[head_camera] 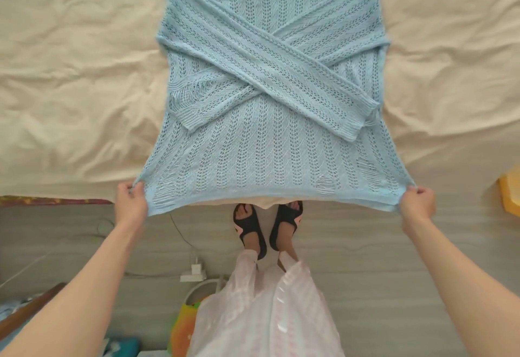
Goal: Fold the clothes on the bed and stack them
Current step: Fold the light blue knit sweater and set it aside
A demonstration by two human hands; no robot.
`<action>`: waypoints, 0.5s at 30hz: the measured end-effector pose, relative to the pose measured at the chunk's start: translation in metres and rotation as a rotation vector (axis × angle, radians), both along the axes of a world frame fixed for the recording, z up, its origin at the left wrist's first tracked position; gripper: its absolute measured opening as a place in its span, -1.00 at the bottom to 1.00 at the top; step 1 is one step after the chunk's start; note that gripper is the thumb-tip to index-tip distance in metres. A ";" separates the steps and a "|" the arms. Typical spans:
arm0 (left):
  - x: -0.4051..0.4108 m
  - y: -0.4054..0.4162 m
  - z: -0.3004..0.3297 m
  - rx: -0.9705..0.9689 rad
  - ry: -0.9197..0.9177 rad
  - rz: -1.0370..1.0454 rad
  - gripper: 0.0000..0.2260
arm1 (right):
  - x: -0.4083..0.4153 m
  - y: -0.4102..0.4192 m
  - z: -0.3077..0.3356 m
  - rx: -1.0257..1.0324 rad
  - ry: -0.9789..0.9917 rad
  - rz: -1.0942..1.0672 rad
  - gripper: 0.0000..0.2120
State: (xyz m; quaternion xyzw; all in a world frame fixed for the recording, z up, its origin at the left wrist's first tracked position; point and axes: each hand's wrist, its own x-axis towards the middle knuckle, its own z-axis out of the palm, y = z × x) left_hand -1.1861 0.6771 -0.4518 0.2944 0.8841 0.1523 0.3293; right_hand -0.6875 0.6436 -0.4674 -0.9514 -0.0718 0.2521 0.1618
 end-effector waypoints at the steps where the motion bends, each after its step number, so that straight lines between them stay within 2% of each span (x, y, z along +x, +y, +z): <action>1: -0.004 -0.005 0.000 -0.010 0.012 -0.039 -0.77 | 0.003 -0.001 0.002 -0.014 -0.006 0.022 -0.71; 3: -0.008 -0.015 0.002 -0.033 -0.016 -0.100 -0.74 | 0.007 -0.005 0.006 -0.025 -0.002 0.071 -0.71; 6: -0.001 -0.026 0.005 -0.107 -0.206 -0.056 -0.75 | -0.003 -0.013 0.012 0.023 0.063 0.096 -0.72; 9: 0.014 -0.032 0.016 -0.169 -0.494 0.096 -0.83 | -0.024 -0.022 0.023 0.114 0.255 0.073 -0.75; 11: 0.020 -0.035 0.023 -0.177 -0.647 0.199 -0.81 | -0.032 -0.025 0.030 0.118 0.376 0.080 -0.81; 13: 0.020 -0.038 0.028 -0.137 -0.754 0.338 -0.85 | -0.035 -0.027 0.036 0.122 0.500 0.033 -0.88; 15: 0.018 -0.041 0.030 -0.083 -0.828 0.478 -0.91 | -0.035 -0.028 0.039 0.187 0.638 -0.115 -0.89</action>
